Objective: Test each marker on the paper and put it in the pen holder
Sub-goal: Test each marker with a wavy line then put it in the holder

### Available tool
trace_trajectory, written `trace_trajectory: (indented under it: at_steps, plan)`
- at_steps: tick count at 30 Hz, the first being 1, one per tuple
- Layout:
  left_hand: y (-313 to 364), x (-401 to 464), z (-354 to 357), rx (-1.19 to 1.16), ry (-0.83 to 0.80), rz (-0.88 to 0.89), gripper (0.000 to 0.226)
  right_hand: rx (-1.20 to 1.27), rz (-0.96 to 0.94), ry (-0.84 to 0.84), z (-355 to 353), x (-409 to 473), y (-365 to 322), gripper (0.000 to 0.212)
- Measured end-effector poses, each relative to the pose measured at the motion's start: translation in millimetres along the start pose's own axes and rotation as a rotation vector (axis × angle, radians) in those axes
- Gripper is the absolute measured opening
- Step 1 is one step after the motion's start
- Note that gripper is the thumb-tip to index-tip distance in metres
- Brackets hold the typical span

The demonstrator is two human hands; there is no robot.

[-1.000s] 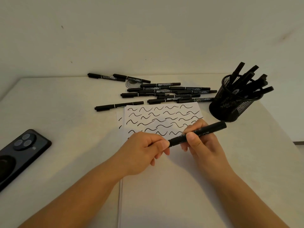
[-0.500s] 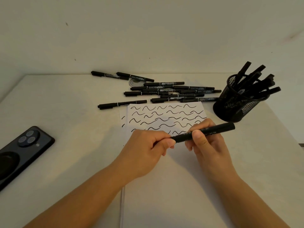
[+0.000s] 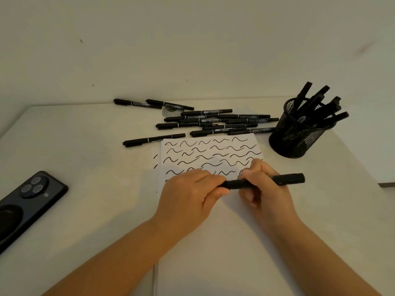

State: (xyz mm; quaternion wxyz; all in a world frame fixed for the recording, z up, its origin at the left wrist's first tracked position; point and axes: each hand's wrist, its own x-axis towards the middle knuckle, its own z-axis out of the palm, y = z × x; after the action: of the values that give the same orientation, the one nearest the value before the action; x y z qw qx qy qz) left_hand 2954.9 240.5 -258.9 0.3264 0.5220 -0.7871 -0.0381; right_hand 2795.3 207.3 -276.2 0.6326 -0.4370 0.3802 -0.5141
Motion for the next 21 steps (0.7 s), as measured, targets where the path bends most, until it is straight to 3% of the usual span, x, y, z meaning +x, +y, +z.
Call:
trace_trajectory:
  at_steps: [6, 10, 16, 21]
  plan:
    - [7.6, 0.8, 3.4, 0.008, 0.003, 0.009, 0.029, 0.049, -0.008, 0.115, 6.8, -0.2, 0.7, 0.031]
    - [12.9, -0.9, 5.8, -0.143, -0.107, -0.059, 0.032, 0.098, -0.035, 0.126, 8.5, -3.2, 1.1, 0.029]
    - [6.5, -0.5, 7.5, -0.353, -0.231, -0.133, 0.029, 0.093, -0.061, 0.074, 6.8, -3.3, 5.5, 0.03]
    - [1.1, 0.3, 6.2, -0.425, -0.156, -0.219, 0.017, -0.019, -0.039, 0.015, 2.7, 2.6, 6.3, 0.028]
